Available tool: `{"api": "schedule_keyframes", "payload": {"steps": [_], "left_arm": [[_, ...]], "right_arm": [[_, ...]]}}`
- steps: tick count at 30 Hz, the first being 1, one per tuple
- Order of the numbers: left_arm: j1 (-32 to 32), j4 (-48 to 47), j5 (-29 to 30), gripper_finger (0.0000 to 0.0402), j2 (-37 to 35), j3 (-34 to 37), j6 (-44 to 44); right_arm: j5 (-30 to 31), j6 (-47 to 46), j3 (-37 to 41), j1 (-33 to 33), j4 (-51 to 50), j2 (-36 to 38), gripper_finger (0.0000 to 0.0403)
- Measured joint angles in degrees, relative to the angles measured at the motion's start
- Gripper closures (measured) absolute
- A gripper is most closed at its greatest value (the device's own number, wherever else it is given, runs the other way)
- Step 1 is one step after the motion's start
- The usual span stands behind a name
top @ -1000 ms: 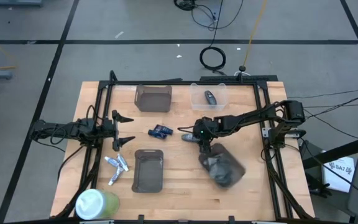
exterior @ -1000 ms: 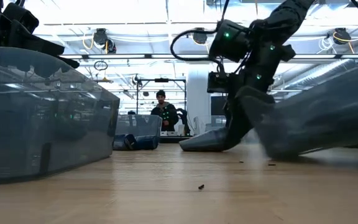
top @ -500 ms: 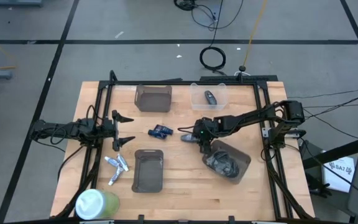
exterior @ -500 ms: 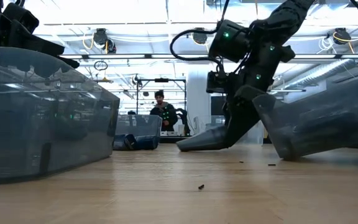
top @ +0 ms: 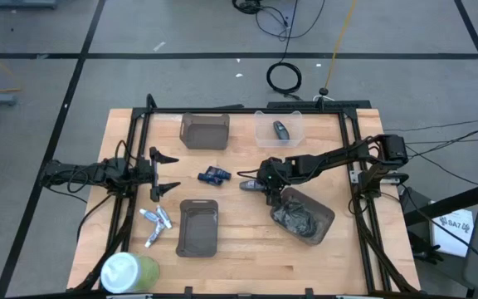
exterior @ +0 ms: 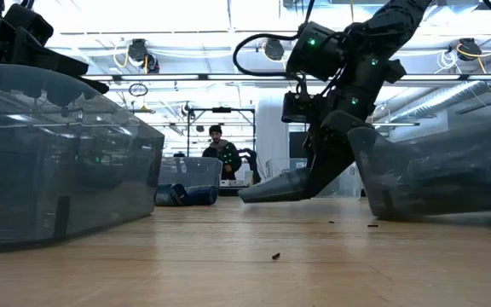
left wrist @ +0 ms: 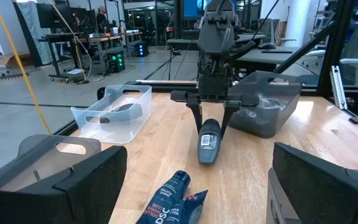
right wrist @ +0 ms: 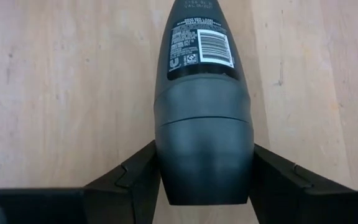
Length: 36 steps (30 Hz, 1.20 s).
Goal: Pick & Place Travel size toiletries
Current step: Put the gray deodorant into the transparent bin
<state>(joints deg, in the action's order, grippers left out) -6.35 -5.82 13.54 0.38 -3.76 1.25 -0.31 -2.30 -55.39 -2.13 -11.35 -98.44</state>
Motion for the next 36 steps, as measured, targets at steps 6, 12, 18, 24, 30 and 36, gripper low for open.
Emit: {"api": "schedule_keyframes", "payload": {"steps": [6,12,18,24,30,36], "left_arm": [[0.0,0.0,0.0,0.0007,0.01,0.01,-0.01],[0.0,0.0,-0.02,0.0007,-0.01,0.01,-0.01],[0.0,0.0,0.0,0.0007,0.01,-0.01,0.0],[0.0,0.02,-0.02,0.0007,-0.01,0.0,-0.01],[0.0,0.02,0.0,0.0007,0.0,0.0,0.0],[0.0,0.02,0.0,0.0007,0.01,0.0,0.0]], "right_arm": [[0.04,0.04,0.02,1.28,0.85,1.8,0.0217],[0.08,0.64,0.01,2.52,3.42,4.93,0.0219],[0.12,3.05,-0.01,5.03,2.52,10.73,0.0219],[-0.02,2.71,-0.05,9.41,-6.51,19.93,0.0219],[0.39,-8.52,-0.03,16.22,-21.22,29.33,0.0219],[0.49,-21.9,-0.03,23.39,-31.48,35.43,0.0219]]}}
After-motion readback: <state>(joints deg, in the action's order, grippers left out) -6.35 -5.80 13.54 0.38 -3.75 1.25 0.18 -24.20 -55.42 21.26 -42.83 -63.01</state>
